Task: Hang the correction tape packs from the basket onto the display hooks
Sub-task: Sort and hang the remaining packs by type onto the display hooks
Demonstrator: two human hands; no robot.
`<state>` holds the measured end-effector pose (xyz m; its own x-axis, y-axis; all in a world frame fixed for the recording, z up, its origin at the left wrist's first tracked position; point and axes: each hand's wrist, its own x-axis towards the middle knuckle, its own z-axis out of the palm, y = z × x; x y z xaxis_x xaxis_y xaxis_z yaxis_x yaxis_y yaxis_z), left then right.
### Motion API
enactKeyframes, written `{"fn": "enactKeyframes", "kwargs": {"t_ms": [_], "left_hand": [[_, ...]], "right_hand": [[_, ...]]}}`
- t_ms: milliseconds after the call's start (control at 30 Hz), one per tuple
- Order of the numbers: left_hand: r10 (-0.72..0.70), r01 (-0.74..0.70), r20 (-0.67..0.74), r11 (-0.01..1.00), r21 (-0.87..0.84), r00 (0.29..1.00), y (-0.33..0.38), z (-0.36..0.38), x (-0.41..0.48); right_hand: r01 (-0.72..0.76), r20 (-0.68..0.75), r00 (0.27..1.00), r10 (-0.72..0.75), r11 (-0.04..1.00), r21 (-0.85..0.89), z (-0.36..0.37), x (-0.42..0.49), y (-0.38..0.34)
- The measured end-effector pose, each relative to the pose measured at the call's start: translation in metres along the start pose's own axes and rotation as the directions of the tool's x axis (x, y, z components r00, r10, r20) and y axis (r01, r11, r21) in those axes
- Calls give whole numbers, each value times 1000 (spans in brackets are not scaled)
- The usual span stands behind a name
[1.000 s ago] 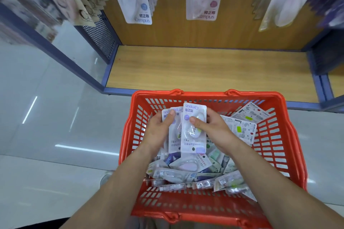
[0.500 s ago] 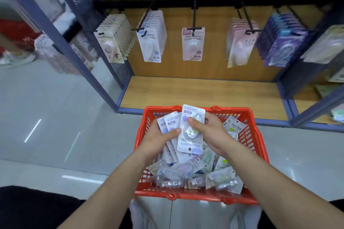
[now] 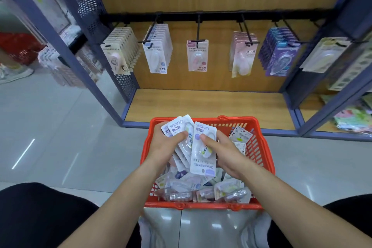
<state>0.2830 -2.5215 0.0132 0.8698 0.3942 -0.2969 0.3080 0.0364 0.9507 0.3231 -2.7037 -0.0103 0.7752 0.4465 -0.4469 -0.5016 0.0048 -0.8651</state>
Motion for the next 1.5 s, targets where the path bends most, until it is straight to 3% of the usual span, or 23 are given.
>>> {"fn": "enactKeyframes", "kwargs": {"t_ms": [100,233,400,567,700,833,933,1167,1333,1500], "left_hand": [[-89,89,-13,996,3,996,-5,5,-2],[-139,135,11,973,185,990,-1,-1,4],[-212,138,171,921,364,962,2,-12,11],[-239,105,285,903,416,928,2,-17,11],[-244,153,243,927,342,939,-3,-17,11],[-256,246,106,964,97,961,-8,-12,9],[-271,272,83,962,-9,959,-9,-6,6],[-359,363,108,931,-27,927,-21,-3,6],[-405,376,165,909,180,899,-23,-4,4],[-377,219,354,884,413,856,-21,3,-2]], "right_hand": [[16,-39,999,-18,999,-51,-2,1,0],[13,-61,998,-19,995,-98,-10,3,-3],[50,-100,993,-66,986,-161,-17,5,-12],[112,-125,982,-144,967,-230,-15,8,-10],[147,-174,967,-185,967,-207,-16,8,-7],[120,-239,958,-161,976,-179,-20,6,-3],[62,-247,962,-114,976,-208,-22,8,11],[72,-271,956,-116,983,-167,-16,7,11],[62,-277,953,-123,974,-217,-23,7,4],[96,-235,957,-169,951,-295,-21,11,-1]]}}
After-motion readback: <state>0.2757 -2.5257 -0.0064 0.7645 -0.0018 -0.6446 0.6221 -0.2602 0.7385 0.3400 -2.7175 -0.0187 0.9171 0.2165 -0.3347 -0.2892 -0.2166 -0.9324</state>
